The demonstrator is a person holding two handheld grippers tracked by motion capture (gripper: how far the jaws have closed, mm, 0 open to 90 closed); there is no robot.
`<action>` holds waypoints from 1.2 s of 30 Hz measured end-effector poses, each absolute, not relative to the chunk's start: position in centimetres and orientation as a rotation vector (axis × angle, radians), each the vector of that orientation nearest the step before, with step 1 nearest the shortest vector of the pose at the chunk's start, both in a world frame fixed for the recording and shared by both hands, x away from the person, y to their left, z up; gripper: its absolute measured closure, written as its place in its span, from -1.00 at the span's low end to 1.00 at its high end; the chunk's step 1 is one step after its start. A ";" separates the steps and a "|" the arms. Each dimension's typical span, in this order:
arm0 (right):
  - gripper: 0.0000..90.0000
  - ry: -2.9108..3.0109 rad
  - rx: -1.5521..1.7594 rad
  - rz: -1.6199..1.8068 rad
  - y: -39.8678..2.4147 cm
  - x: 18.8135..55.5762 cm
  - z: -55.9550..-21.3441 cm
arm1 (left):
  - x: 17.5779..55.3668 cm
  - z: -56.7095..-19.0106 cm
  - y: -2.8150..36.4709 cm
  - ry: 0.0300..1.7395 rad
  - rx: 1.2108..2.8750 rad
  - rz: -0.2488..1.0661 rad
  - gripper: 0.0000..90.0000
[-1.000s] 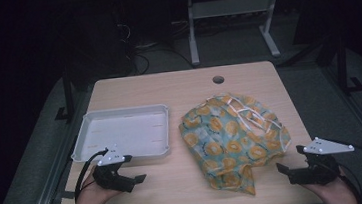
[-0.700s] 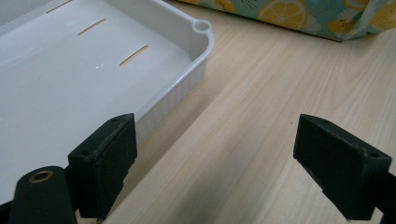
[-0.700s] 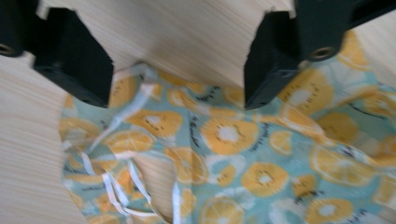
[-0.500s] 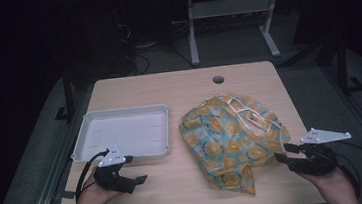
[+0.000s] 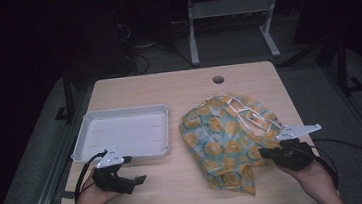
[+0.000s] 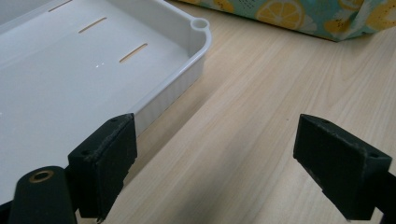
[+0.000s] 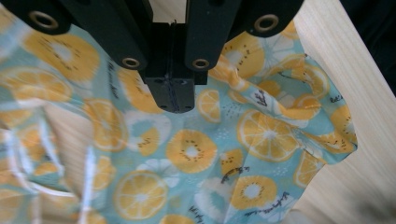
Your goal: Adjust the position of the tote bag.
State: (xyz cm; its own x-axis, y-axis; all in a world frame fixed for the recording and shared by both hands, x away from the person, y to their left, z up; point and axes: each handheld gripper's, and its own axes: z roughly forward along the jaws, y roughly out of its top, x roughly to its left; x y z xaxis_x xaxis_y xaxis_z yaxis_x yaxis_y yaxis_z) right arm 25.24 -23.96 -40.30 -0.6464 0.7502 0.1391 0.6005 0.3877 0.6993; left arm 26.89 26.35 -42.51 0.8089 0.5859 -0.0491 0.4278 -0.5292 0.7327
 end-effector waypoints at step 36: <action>1.00 2.614 1.208 0.746 -21.7 28.9 -45.2 | 26.8 -43.2 26.0 0.700 2.253 0.242 -0.71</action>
State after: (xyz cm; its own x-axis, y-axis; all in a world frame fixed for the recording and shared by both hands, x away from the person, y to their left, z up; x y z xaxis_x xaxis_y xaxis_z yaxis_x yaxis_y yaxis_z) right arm 28.92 -21.67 -45.21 -0.6586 0.7504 0.0563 0.6670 0.5475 0.5053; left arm 26.77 26.03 -43.16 0.8324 0.5528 -0.0393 0.4110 -0.5683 0.7129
